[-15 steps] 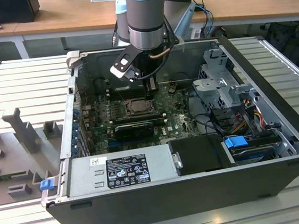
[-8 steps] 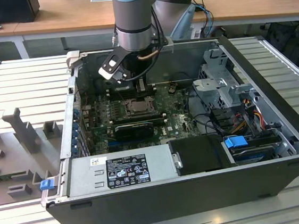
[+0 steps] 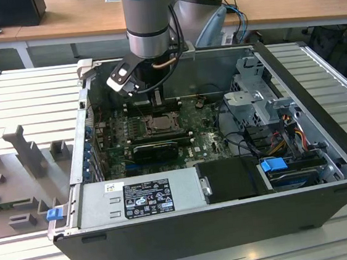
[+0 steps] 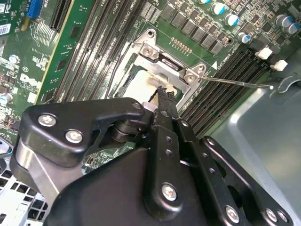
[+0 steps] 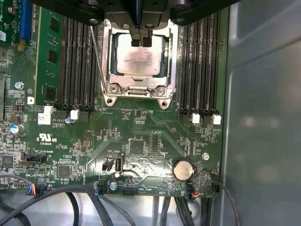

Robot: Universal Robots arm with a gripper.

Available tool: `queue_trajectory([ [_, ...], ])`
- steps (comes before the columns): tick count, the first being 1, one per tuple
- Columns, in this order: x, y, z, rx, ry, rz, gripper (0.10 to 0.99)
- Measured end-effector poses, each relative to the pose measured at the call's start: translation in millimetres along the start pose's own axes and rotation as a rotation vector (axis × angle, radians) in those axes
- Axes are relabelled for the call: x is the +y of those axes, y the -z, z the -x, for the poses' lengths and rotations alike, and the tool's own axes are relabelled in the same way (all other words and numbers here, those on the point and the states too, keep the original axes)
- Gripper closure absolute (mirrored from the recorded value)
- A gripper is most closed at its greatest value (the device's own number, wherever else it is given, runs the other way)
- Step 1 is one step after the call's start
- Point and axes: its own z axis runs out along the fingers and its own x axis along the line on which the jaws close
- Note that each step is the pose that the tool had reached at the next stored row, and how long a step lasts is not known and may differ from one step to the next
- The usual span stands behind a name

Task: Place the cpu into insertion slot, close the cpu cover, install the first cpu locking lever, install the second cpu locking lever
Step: 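Install the first cpu locking lever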

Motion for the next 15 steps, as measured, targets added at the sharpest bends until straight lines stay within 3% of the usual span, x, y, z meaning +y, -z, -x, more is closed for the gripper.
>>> queue_trajectory([
  [15, 0.8, 20.3, -0.6, 0.0000, 0.000, 0.000, 0.980],
])
